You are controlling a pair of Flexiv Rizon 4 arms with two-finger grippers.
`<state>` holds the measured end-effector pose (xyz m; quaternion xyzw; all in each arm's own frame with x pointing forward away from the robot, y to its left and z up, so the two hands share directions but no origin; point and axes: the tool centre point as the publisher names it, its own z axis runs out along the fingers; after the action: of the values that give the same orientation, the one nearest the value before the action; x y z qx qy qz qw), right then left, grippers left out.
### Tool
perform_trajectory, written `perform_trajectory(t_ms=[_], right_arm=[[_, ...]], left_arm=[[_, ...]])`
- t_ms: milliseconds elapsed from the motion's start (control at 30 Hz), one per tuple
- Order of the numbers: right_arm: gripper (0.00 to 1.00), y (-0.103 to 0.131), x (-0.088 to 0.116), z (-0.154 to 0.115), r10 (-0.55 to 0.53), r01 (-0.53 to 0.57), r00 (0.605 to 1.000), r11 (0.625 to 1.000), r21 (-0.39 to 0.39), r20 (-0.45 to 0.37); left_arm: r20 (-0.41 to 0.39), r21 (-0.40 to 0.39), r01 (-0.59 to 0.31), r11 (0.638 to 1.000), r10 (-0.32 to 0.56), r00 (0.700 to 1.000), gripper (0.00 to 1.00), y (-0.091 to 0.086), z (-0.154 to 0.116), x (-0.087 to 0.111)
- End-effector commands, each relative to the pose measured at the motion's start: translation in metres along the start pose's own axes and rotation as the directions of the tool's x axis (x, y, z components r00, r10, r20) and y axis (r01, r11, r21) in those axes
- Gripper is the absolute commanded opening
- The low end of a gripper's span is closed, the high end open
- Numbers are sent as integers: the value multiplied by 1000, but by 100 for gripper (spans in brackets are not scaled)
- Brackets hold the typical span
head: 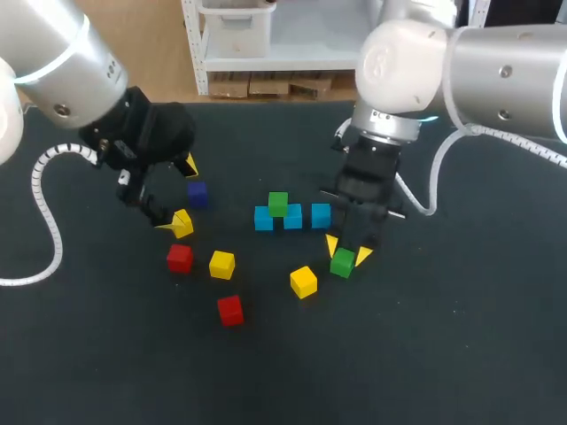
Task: Place the blue cubes, place green cubes on the blue cubes, place the yellow cubes on the green cubes, then place the red cubes on the yellow cubes, and place purple cube on the red cubes.
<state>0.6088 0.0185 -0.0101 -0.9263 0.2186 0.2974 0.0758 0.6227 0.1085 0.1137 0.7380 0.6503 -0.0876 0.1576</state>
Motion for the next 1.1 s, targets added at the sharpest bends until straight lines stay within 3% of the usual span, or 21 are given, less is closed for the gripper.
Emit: perform_trajectory(t_ms=[33,67,267,500,733,933,1100], right_arm=[[11,4,-2,1,5,-5,1000,1000,17,-10],[0,4,-2,1,8,-8,1000,1000,20,-11],[0,2,-2,0,50,-50,999,998,44,-4],[0,1,-11,-22,255,-257,966,952,165,33],[0,1,-7,-40,445,-446,893,854,268,66],[0,-2,-7,-53,580,-576,805,717,392,123],[0,-11,-8,-57,620,-618,766,637,461,170]], left_arm=[[2,2,-3,1000,3,1000,100,1,0,1],[2,2,-3,1000,3,1000,100,1,0,1],[2,2,-3,1000,3,1000,100,1,0,1],[2,2,-3,1000,3,1000,100,1,0,1],[2,2,-3,1000,3,1000,100,1,0,1],[2,2,-3,1000,3,1000,100,1,0,1],[2,2,-3,1000,3,1000,100,1,0,1]])
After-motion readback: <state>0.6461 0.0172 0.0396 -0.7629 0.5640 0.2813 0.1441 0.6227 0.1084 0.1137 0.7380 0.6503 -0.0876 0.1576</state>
